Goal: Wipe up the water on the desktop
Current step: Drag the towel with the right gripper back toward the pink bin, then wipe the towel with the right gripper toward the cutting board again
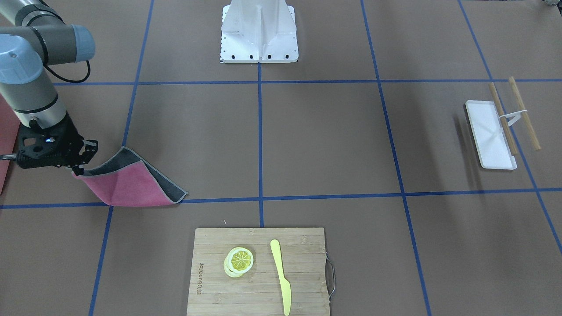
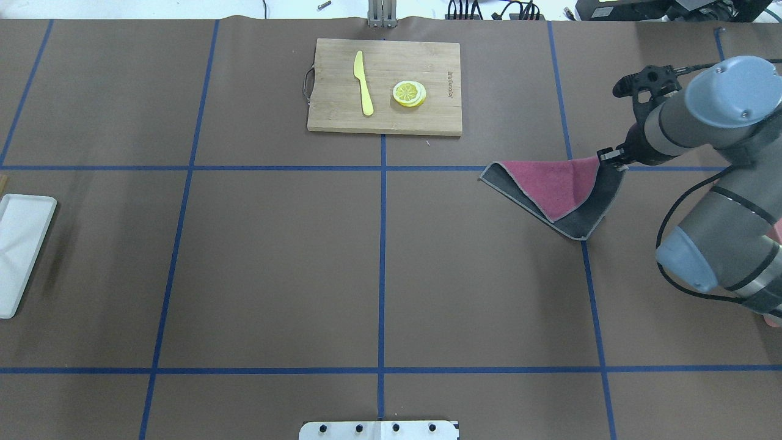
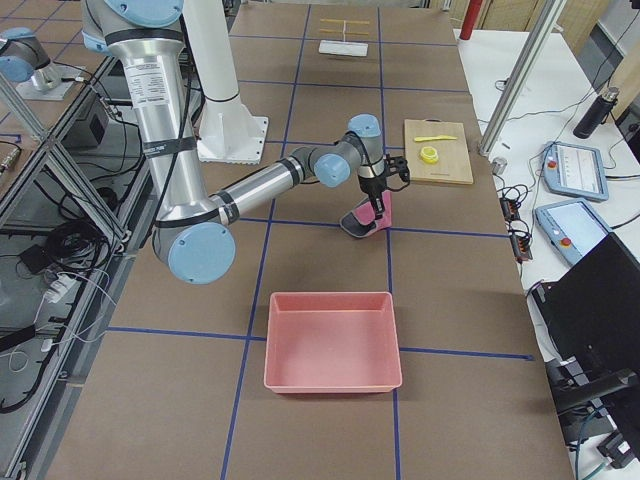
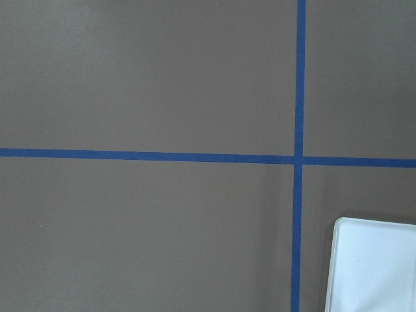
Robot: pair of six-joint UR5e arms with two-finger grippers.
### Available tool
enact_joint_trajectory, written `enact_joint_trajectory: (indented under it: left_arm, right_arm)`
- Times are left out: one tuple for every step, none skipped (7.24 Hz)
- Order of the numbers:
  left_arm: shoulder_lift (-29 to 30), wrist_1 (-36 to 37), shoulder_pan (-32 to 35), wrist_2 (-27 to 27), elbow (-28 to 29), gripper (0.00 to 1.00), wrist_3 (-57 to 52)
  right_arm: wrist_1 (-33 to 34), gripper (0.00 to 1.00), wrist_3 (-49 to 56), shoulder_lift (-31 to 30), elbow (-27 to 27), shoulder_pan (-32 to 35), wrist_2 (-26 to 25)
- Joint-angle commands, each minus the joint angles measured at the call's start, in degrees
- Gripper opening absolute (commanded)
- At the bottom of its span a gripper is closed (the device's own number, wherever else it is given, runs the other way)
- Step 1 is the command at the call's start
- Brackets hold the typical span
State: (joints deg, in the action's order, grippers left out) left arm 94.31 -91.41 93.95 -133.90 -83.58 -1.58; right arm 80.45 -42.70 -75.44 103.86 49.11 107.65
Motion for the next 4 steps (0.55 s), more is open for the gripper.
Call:
enact_joint_trajectory:
  left_arm:
    - [0.0, -0.1, 0.0, 0.0, -0.3, 0.99, 2.4]
    - [0.0, -0.1, -0.1, 0.0, -0.3, 0.99, 2.5]
    - [0.1, -0.1, -0.1, 0.0, -0.3, 0.99, 2.5]
    - [0.1, -0.1, -0.1, 0.0, -0.3, 0.99, 2.5]
  right_arm:
    - [5.9, 0.0, -15.2, 11.1, -0.6, -7.3, -1.3]
    - [8.0, 0.0, -21.6, 15.4, -0.6, -11.1, -4.3]
    - [8.4, 0.0, -28.1, 18.8, -1.4, -14.7, -7.3]
    - [8.4, 0.0, -33.3, 23.9, -4.8, -17.5, -10.2]
